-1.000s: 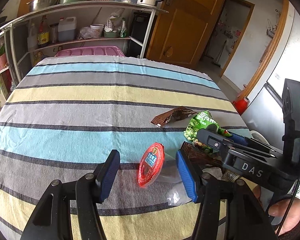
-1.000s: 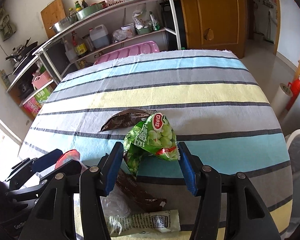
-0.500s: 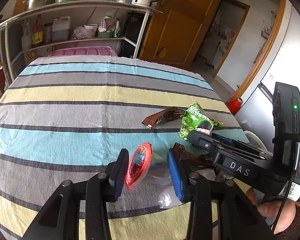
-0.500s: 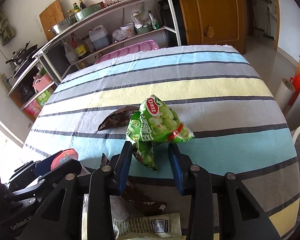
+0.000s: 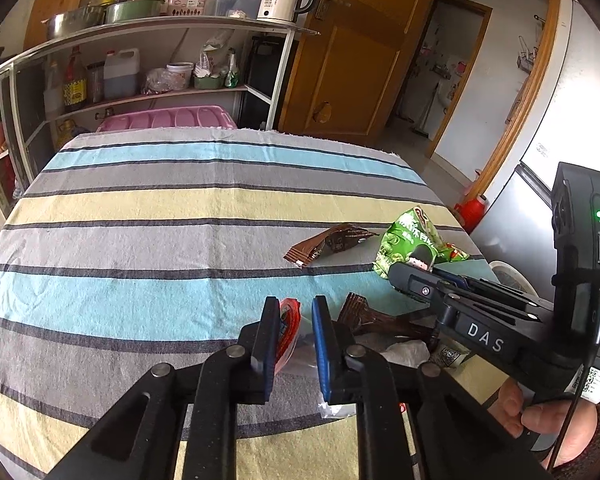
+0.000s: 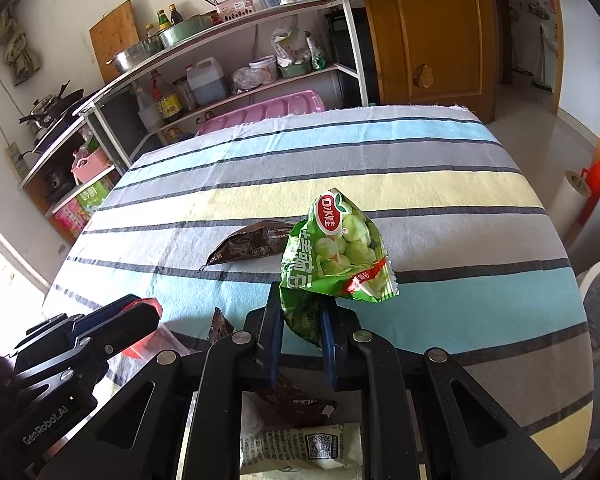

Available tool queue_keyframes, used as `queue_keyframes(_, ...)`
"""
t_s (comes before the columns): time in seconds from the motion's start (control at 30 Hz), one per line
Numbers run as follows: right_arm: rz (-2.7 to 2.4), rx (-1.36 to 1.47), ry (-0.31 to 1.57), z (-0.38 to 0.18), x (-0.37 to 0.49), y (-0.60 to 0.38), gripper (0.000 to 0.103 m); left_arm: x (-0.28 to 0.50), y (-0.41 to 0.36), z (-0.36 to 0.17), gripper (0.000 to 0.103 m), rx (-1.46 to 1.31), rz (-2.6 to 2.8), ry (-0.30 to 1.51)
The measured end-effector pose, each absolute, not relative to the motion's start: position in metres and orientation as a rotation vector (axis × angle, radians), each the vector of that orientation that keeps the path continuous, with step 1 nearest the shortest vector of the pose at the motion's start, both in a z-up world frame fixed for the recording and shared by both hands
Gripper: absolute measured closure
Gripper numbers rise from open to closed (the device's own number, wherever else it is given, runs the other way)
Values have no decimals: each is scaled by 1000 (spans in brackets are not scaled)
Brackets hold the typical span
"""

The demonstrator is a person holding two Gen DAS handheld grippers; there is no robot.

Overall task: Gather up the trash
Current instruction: 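Grasp the green grape snack bag with the right tool while the left tool approaches the red-lidded cup, then grasp the red-lidded cup with the left tool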

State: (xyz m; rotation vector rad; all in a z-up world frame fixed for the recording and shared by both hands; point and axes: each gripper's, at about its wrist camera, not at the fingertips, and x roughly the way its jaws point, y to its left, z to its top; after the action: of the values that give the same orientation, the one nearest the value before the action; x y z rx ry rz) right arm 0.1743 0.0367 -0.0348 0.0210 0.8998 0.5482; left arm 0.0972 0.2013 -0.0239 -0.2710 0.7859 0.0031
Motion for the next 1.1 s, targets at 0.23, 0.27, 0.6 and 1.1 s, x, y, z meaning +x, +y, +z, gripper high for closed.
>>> queue_keyframes(0.23, 540, 23, 872, -28, 170, 34, 86, 91, 207, -20, 95, -271, 16, 769)
queue_keyframes(0.27, 540, 23, 869, -28, 170, 33, 86, 89, 208, -19, 96, -272, 19, 764)
queue_keyframes(0.6, 547, 31, 856, -26, 166, 31, 86, 84, 213, -22, 48, -232, 69, 788)
queue_keyframes(1.1, 556, 30, 851, -26, 167, 30, 86, 93, 191, -40, 39, -147, 56, 872)
